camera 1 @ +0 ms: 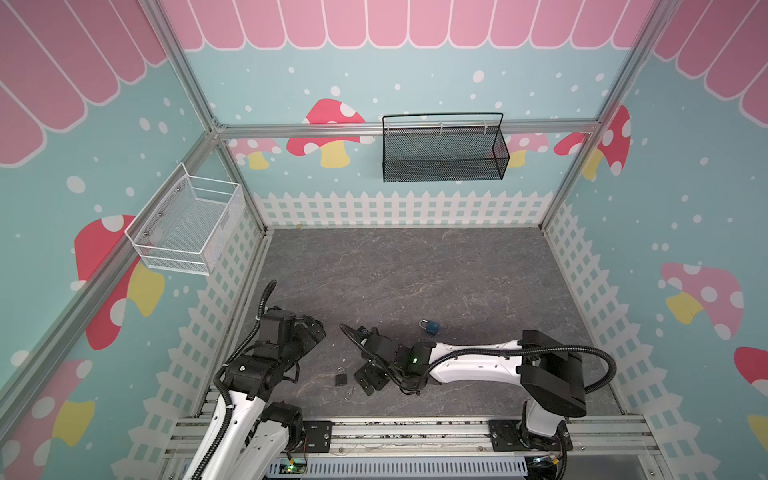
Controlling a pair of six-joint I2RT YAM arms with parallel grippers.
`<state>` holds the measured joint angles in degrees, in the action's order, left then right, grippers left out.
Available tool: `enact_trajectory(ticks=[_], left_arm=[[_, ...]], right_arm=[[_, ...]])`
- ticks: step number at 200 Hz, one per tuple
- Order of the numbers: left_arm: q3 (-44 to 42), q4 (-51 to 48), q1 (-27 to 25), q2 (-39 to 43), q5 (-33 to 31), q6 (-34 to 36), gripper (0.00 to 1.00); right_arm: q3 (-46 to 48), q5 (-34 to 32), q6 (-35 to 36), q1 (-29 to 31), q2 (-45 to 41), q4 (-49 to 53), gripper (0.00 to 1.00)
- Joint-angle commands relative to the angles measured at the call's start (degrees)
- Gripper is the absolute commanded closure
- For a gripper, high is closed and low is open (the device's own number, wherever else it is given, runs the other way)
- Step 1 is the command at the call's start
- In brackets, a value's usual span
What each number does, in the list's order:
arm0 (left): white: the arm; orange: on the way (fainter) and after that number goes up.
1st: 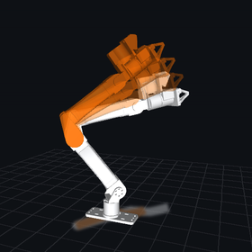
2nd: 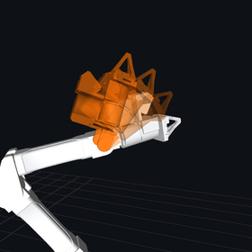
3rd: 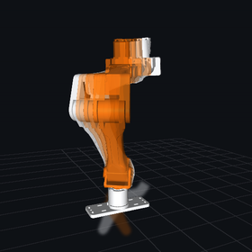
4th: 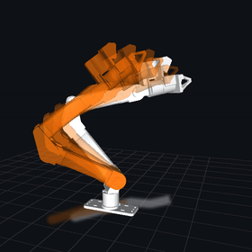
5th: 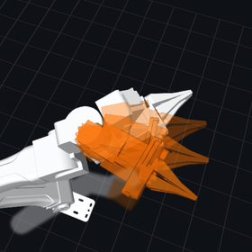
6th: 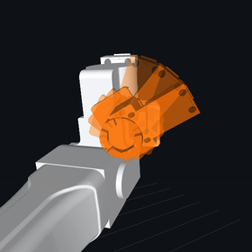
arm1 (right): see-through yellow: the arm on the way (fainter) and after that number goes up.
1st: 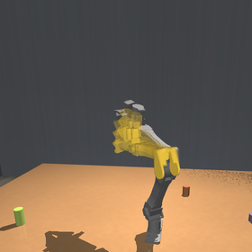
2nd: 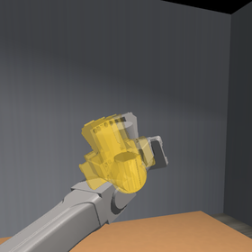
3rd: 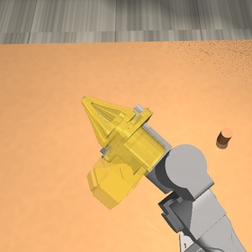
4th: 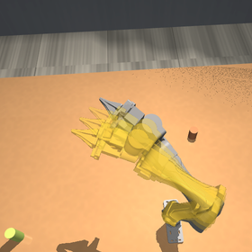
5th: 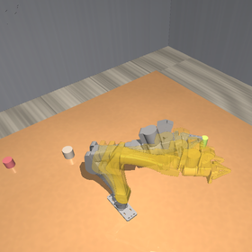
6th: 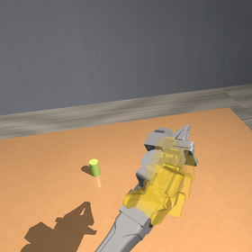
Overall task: Unlock with the key
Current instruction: 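Swing the right gripper toward the black padlock while the left arm lifts, then lower the right gripper onto the silver key ring and close on it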
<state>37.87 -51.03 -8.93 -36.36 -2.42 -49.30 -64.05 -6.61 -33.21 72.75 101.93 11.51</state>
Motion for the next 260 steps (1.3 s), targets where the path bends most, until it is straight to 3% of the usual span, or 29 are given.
enact_trajectory(ticks=[1, 44, 131, 215, 260], left_arm=[[1.4, -2.9, 2.1, 0.8, -0.6, -1.6, 0.0], [1.6, -3.6, 6.6, 1.7, 1.8, -1.5, 0.0], [1.4, -4.1, 7.3, 2.3, 0.6, -3.1, 0.0], [0.8, -2.8, 6.9, 1.0, 7.5, 0.7, 0.0], [0.4, 0.7, 0.0, -0.8, 6.0, -1.7, 0.0]], right_arm=[[-3.3, -2.6, 2.5, 1.4, 3.0, 2.5, 0.02], [-6.9, -2.1, 6.3, 4.0, 6.4, 2.0, 0.01], [-12.9, -4.0, 7.8, 5.7, 15.4, 6.9, 0.02], [-3.0, -4.6, 6.7, 3.0, 7.4, 7.5, 0.02], [2.9, -0.9, 7.4, 0.3, 1.0, 6.0, 0.01]])
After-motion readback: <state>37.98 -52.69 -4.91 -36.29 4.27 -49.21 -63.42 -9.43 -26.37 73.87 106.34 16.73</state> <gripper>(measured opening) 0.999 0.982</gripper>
